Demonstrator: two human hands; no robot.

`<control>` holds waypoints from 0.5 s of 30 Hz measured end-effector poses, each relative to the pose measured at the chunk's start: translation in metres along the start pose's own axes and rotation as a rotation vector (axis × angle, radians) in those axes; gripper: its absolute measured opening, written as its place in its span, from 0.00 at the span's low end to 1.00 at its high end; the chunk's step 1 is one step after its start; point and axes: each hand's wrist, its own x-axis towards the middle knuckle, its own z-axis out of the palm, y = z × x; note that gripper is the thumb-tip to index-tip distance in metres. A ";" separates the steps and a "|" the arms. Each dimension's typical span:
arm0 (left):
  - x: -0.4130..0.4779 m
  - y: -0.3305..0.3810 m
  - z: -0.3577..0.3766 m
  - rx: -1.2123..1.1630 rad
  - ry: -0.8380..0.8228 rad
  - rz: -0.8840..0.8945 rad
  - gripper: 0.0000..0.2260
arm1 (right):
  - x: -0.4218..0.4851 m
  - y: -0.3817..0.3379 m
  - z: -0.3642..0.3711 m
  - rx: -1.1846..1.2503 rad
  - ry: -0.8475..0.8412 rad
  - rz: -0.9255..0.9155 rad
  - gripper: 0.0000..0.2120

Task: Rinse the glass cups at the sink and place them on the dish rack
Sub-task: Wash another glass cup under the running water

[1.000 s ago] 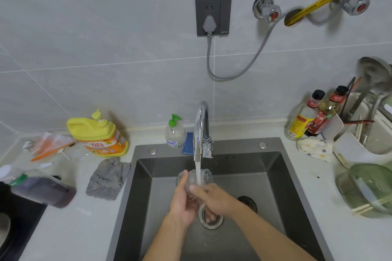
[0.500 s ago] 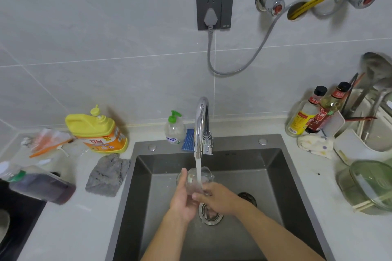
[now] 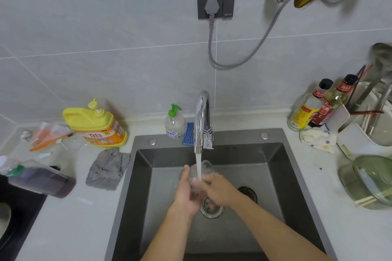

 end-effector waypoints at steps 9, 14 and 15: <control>0.006 0.006 -0.004 -0.091 0.081 -0.102 0.29 | 0.003 0.012 0.003 -0.117 -0.029 -0.081 0.19; 0.009 0.001 -0.005 -0.052 0.174 -0.055 0.23 | 0.005 -0.006 0.006 0.004 -0.008 -0.025 0.21; 0.010 0.002 -0.007 -0.031 0.161 -0.046 0.23 | 0.003 -0.001 0.005 0.018 -0.050 -0.029 0.19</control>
